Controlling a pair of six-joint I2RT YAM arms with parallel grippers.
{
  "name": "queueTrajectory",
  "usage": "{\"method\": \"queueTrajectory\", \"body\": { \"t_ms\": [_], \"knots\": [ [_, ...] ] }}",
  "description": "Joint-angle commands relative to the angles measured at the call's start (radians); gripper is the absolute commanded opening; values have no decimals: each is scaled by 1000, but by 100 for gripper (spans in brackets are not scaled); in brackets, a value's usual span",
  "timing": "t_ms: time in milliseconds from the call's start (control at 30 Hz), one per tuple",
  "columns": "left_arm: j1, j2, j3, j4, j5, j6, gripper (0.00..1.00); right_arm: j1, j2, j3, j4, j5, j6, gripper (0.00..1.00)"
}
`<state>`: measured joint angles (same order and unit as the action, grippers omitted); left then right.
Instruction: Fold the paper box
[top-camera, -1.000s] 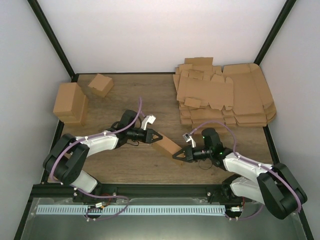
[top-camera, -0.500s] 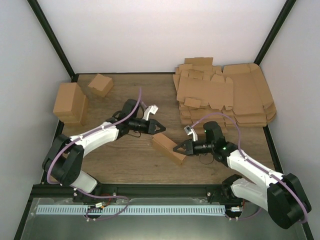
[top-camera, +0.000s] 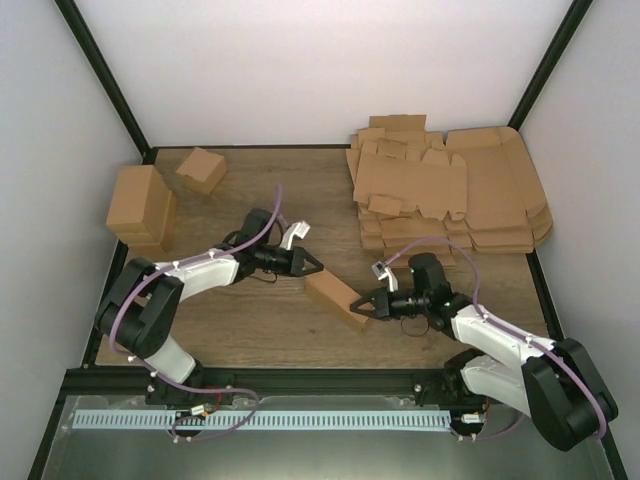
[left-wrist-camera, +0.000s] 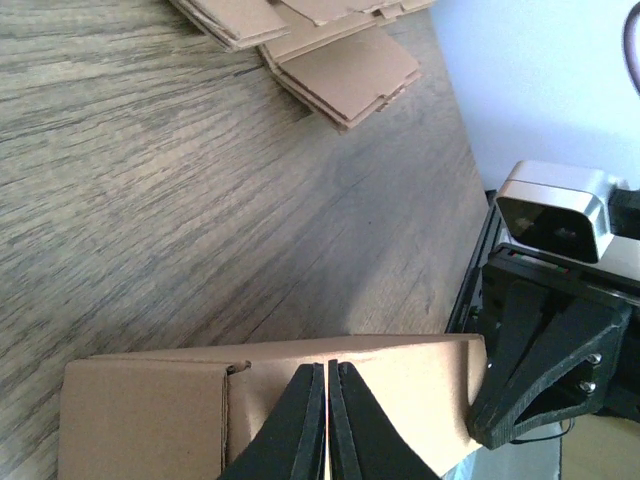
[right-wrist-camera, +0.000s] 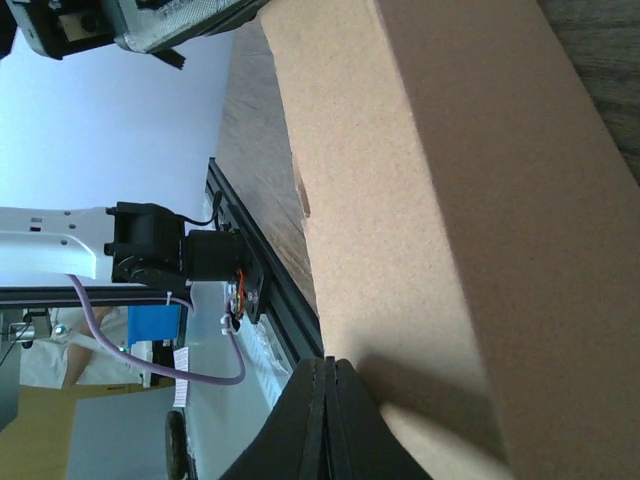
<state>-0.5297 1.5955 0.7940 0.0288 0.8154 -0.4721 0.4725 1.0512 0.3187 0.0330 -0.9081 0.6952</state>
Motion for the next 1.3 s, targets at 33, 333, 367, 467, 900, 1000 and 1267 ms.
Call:
{"method": "queueTrajectory", "body": {
  "t_ms": [33, 333, 367, 467, 900, 1000, 1267],
  "knots": [
    [0, 69, -70, 35, -5, 20, 4, -10, 23, -51, 41, 32, -6, 1],
    [2, -14, 16, -50, -2, 23, 4, -17, -55, 84, -104, 15, -44, 1],
    [2, -21, 18, -52, 0, 23, 4, -17, -57, 86, -106, 9, -42, 1],
    [2, -12, -5, -35, 6, 35, 4, -17, -38, 51, -79, 10, -39, 1],
    [4, 104, -203, 255, 42, -23, 4, -20, 64, -41, 30, 32, -64, 1],
    [5, 50, -177, 160, -8, 2, 4, -43, 65, -7, -21, 43, -95, 1],
    [5, -163, -187, 9, -191, -130, 4, -120, 236, 101, -54, 56, -198, 1]
  ]
}}
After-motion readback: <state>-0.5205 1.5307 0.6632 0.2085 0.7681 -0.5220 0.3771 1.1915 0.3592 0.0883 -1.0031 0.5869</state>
